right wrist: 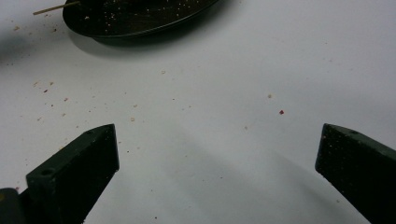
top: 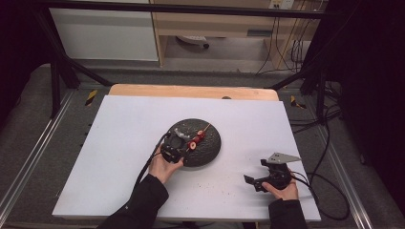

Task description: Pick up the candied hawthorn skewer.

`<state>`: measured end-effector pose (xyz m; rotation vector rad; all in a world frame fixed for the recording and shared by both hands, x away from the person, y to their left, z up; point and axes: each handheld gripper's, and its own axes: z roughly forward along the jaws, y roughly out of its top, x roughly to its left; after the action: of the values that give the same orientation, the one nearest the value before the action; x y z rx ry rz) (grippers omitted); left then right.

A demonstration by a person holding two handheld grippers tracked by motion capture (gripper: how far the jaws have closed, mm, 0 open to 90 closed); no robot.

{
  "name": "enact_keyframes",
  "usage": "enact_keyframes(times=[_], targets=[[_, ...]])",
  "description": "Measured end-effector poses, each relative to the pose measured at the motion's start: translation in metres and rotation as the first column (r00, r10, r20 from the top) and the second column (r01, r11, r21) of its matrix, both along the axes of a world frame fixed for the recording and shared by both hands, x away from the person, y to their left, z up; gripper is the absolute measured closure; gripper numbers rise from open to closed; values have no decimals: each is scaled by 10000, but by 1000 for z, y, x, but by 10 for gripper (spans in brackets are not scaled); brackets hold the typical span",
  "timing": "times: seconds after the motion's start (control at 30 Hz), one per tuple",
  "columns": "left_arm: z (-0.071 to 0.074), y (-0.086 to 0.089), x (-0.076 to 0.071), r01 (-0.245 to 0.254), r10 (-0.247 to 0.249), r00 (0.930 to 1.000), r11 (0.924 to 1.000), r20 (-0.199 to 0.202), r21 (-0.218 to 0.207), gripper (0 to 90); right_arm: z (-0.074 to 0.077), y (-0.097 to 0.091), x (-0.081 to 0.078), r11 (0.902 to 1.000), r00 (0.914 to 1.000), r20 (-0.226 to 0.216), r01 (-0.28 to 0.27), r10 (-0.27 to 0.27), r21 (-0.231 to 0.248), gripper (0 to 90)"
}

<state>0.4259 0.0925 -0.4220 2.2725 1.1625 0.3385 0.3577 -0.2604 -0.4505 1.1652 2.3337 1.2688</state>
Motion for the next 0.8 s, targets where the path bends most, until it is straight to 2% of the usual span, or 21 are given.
enact_keyframes(times=[0.33,0.43,0.63,0.8], targets=[[7,20,-8,1,56,9978,9963,660,-863,883,0,0,0,10000,10000,-32,22,-22,8,5],[9,28,-11,3,89,9972,9922,742,-1243,883,-1,1,0,10000,10000,-78,45,-45,0,5],[9,44,-19,199,-21,9944,9857,1054,-1675,883,-1,1,0,9999,9998,-135,111,-111,21,5],[9,56,-27,442,-167,9915,9759,1288,-2138,883,-1,1,0,9999,9997,-176,158,-157,43,5]])
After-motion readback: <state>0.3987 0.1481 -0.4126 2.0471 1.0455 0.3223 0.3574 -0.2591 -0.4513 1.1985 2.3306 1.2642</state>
